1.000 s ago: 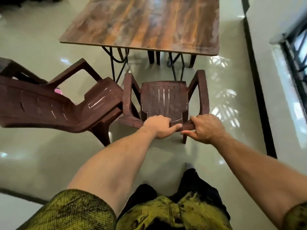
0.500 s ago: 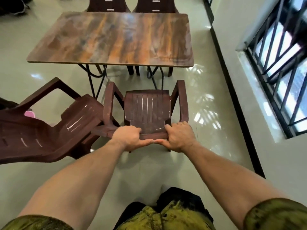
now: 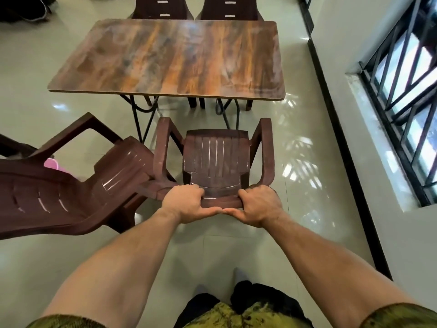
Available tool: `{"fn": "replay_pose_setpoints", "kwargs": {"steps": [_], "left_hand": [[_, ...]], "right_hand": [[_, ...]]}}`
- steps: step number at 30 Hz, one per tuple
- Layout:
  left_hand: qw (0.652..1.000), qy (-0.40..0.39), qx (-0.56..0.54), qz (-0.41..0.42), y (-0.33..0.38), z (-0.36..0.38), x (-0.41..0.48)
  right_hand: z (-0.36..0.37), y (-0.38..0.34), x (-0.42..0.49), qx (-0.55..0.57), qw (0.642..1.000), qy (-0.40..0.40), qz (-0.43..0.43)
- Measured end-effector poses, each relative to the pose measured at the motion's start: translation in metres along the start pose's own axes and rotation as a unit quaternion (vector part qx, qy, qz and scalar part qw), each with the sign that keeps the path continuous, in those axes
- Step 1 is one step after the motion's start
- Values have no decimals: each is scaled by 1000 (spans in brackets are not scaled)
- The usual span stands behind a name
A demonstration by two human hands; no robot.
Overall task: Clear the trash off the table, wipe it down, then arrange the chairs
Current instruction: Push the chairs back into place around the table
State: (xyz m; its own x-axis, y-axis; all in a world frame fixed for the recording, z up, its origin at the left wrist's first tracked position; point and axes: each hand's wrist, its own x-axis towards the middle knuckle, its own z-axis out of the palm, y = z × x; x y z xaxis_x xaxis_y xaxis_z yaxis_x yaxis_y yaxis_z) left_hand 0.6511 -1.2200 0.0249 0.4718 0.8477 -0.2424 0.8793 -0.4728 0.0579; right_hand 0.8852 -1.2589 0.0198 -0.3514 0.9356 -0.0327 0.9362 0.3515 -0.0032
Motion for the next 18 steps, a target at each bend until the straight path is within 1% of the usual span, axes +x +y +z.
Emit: {"fn": "replay_pose_setpoints", "kwargs": {"steps": [7,15,18], "left_hand": [[1000,-15,16,-2,-4,-1,0],[1000,-2,26,0,6,-9,47],[998,-30,53,-16,0,-20,68]], "right_hand": [[0,-2,2,-20,1000,6,-15],[-8,36,31,-35,998,-46,31],[-12,44,51,-42,995,-71,56]]}}
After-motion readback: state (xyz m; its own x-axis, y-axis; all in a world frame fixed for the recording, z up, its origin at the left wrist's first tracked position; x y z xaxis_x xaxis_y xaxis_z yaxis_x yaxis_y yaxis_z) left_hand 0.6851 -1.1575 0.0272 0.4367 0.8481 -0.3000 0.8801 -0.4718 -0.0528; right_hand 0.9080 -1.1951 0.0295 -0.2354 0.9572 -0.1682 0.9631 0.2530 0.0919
